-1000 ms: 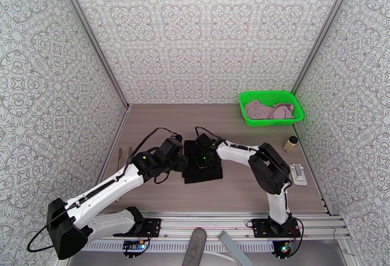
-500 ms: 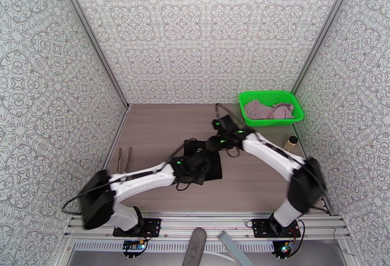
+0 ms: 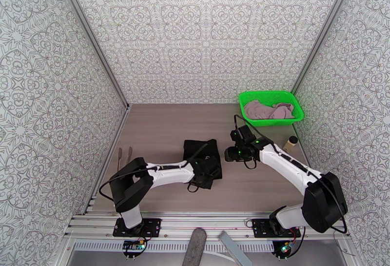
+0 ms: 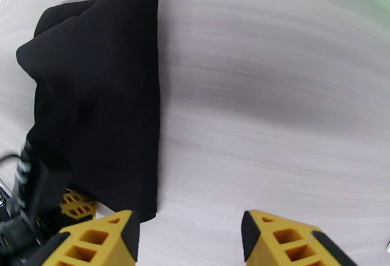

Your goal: Fold and stack the mixed laundry pile

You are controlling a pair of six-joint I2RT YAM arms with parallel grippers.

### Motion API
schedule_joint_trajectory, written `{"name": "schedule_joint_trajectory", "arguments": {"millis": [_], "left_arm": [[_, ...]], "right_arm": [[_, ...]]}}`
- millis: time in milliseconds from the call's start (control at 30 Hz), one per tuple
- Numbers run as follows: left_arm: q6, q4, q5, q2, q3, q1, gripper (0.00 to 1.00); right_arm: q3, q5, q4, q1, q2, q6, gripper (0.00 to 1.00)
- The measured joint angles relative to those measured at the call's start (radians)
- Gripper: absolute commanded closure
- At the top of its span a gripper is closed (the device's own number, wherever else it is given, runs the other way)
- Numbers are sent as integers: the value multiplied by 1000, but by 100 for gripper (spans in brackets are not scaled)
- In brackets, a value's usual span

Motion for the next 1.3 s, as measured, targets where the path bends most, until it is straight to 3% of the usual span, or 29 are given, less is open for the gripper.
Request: {"name": "schedule_joint_trajectory", "arguments": {"millis": [233, 600, 767, 900, 1033, 1167, 1300], "left_arm": [[55, -34, 21, 33, 51, 229, 97], [267, -140, -149, 266, 395, 591, 98], [359, -153, -152, 347, 563, 697, 100], [398, -150, -151, 328, 617, 705, 100], [393, -141, -144, 202, 528, 673, 95], [357, -143, -135, 2, 448, 574, 92], [310, -102, -84, -71, 444, 435, 93]], "right_arm": [[-42, -25, 40, 0, 2, 15, 41], [-87, -61, 81, 0, 2, 43, 41], [-89, -66, 89, 0, 18, 53, 40], [-59, -68, 81, 0, 74, 48, 39], [97, -73, 56, 0, 201, 22, 40], [361, -72, 42, 0, 373, -11, 42], [650, -55, 4, 0, 565, -31, 45]]}}
